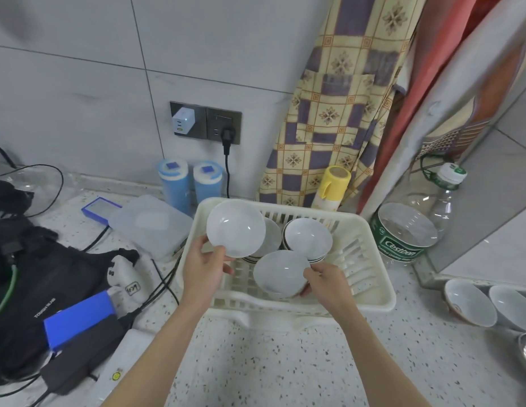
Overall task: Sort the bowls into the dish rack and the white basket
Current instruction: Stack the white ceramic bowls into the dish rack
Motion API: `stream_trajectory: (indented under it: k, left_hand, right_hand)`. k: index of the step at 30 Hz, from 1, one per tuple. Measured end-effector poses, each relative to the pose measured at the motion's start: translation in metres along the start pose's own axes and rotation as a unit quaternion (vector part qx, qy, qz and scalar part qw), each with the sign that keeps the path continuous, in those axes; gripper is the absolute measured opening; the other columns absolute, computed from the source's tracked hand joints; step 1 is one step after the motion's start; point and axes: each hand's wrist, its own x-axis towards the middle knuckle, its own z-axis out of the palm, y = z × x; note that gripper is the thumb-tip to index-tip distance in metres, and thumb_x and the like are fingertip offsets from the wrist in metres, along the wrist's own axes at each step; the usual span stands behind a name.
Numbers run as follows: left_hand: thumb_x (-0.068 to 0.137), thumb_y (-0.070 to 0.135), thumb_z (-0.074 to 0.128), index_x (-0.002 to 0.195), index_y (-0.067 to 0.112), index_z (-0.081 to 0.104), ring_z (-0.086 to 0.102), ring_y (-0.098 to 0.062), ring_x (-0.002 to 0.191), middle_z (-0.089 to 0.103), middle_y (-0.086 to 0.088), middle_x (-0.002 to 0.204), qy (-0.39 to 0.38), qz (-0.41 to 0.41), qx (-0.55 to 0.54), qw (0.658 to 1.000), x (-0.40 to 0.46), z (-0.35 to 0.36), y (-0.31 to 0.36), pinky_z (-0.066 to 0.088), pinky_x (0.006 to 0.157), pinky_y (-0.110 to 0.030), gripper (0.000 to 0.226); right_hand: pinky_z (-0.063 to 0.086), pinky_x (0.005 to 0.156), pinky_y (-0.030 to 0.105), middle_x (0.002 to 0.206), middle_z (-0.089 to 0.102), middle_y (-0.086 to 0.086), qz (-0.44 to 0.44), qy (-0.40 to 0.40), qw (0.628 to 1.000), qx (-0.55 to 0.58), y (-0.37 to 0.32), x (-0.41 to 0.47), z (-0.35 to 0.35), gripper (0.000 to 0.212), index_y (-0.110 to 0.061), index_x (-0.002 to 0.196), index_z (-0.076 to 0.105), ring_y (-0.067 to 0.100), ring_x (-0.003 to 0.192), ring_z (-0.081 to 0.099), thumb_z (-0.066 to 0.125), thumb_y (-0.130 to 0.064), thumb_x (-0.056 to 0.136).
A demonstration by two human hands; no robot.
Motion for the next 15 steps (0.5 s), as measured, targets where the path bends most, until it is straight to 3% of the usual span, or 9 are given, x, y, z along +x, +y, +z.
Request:
stream_trajectory:
  k: [3,6,11,15]
  left_hand:
    - [0.091,0.02,0.054,0.12,0.02,0.056,0.066,-0.016,0.049,0.077,0.002,0.075,0.021,0.007,0.001,1.0,0.003,0.003,-0.005,0.043,0.057,-0.03,0.029]
    - [0.091,0.02,0.053,0.122,0.018,0.055,0.066,-0.014,0.049,0.076,0.005,0.075,0.039,0.016,0.003,0.999,0.003,0.003,-0.009,0.043,0.058,-0.031,0.031]
    - [0.092,0.021,0.053,0.126,0.017,0.055,0.066,-0.013,0.048,0.075,0.007,0.072,0.065,0.032,0.011,0.997,0.0,0.005,-0.01,0.044,0.06,-0.028,0.034]
    - [0.092,0.02,0.053,0.126,0.017,0.055,0.065,-0.013,0.047,0.075,0.002,0.074,0.081,0.035,0.006,0.996,0.0,0.006,-0.01,0.046,0.062,-0.026,0.034]
  right_hand:
    - [0.051,0.069,0.033,0.056,0.071,-0.006,0.002,-0.004,1.0,-0.02,0.004,0.005,0.002,0.026,-0.02,0.064,0.066,0.013,0.071,0.067,0.05,-0.023,0.085]
    - [0.053,0.074,0.035,0.057,0.072,-0.001,0.006,-0.021,1.0,-0.003,0.007,0.008,0.003,0.028,-0.009,0.064,0.066,0.016,0.067,0.07,0.048,-0.02,0.083]
    - [0.039,0.056,0.025,0.062,0.074,0.001,0.025,-0.051,0.998,0.02,0.01,0.014,0.006,0.029,-0.014,0.055,0.058,0.016,0.063,0.073,0.045,-0.017,0.081]
    - [0.042,0.058,0.028,0.062,0.074,-0.001,0.059,-0.051,0.997,-0.007,0.016,0.019,0.007,0.032,-0.013,0.063,0.068,0.018,0.074,0.071,0.045,-0.023,0.081]
